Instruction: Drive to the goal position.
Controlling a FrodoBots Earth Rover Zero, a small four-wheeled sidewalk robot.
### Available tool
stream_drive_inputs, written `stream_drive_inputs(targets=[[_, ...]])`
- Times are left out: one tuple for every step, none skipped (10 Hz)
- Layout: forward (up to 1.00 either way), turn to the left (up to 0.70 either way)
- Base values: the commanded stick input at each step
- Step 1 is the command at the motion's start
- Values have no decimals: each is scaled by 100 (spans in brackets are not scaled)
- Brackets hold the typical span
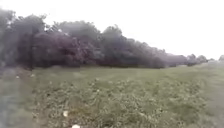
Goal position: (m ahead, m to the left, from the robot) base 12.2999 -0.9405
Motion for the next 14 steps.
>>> stream_drive_inputs(targets=[[70,-14],[70,-14],[70,-14],[70,-14],[70,-14],[70,-14],[70,-14],[70,-14],[70,-14],[70,-14],[70,-14],[70,-14],[70,-14],[70,-14]])
